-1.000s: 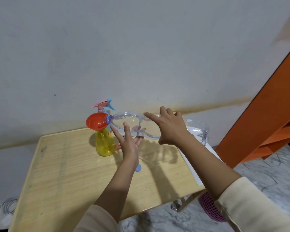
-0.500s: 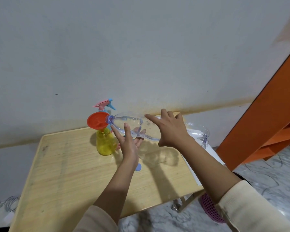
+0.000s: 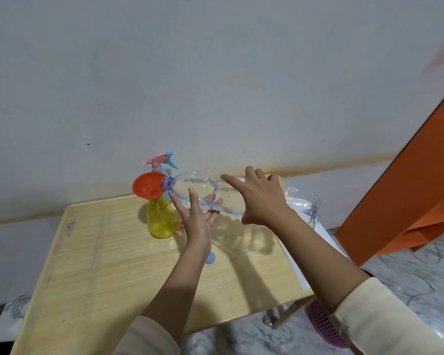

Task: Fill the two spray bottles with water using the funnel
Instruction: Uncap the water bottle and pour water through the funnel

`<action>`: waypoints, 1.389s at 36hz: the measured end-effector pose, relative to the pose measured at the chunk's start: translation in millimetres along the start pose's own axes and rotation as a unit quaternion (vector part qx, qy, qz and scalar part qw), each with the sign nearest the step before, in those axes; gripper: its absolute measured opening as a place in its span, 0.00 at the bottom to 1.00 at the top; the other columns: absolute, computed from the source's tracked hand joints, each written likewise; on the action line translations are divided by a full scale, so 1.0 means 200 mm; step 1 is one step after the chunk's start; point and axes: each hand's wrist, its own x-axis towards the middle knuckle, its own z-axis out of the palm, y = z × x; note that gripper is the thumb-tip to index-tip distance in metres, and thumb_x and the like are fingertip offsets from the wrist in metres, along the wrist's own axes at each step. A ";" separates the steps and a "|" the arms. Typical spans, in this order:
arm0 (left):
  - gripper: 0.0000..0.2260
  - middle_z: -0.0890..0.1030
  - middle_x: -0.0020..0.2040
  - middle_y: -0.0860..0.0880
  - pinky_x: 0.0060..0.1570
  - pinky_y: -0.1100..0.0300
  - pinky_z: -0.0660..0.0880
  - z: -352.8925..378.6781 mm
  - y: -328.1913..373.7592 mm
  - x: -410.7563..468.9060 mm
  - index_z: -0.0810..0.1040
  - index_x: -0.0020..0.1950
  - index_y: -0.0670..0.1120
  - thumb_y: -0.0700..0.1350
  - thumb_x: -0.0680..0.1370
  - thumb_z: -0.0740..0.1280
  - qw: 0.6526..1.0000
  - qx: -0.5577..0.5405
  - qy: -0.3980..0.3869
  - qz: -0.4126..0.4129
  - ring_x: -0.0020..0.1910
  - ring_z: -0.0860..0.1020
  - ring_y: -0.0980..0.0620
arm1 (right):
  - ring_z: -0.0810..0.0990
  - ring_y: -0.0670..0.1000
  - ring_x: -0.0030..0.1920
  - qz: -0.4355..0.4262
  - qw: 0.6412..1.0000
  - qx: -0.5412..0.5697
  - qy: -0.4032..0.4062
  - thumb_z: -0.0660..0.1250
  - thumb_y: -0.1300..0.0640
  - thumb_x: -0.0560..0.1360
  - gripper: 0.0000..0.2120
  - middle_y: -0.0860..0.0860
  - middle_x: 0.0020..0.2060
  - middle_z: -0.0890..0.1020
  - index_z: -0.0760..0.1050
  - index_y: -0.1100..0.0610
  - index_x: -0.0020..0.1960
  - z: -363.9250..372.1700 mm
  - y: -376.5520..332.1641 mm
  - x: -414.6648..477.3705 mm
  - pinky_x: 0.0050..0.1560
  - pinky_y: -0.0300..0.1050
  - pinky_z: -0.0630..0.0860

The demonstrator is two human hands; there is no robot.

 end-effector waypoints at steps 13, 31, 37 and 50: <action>0.30 0.67 0.68 0.54 0.57 0.48 0.76 0.05 -0.02 0.03 0.45 0.74 0.67 0.53 0.80 0.61 0.999 0.009 0.003 0.035 0.54 0.81 0.40 | 0.68 0.54 0.56 -0.001 0.998 0.056 0.006 0.74 0.51 0.60 0.49 0.52 0.56 0.65 0.50 0.38 0.73 0.11 0.08 0.03 0.49 0.49 0.62; 0.36 0.74 0.58 0.57 0.54 0.56 0.77 0.28 -0.03 0.10 0.49 0.71 0.73 0.60 0.72 0.69 0.933 0.259 -0.118 0.219 0.50 0.79 0.55 | 0.68 0.54 0.56 0.077 0.871 0.470 0.123 0.79 0.55 0.57 0.54 0.52 0.54 0.64 0.51 0.50 0.75 0.53 0.17 0.02 0.57 0.50 0.72; 0.38 0.68 0.52 0.60 0.53 0.61 0.73 0.40 -0.05 0.09 0.42 0.67 0.78 0.59 0.73 0.69 0.880 0.367 -0.155 0.257 0.50 0.73 0.62 | 0.67 0.49 0.60 0.090 0.839 0.522 0.123 0.80 0.56 0.60 0.53 0.50 0.60 0.62 0.51 0.57 0.75 0.60 0.26 0.08 0.56 0.30 0.63; 0.33 0.65 0.60 0.53 0.61 0.52 0.74 0.44 -0.16 0.09 0.46 0.68 0.77 0.62 0.74 0.66 0.848 0.391 -0.253 0.253 0.53 0.71 0.59 | 0.66 0.49 0.68 0.116 0.832 0.530 0.116 0.79 0.51 0.61 0.48 0.44 0.69 0.64 0.53 0.47 0.72 0.70 0.42 0.07 0.62 0.44 0.70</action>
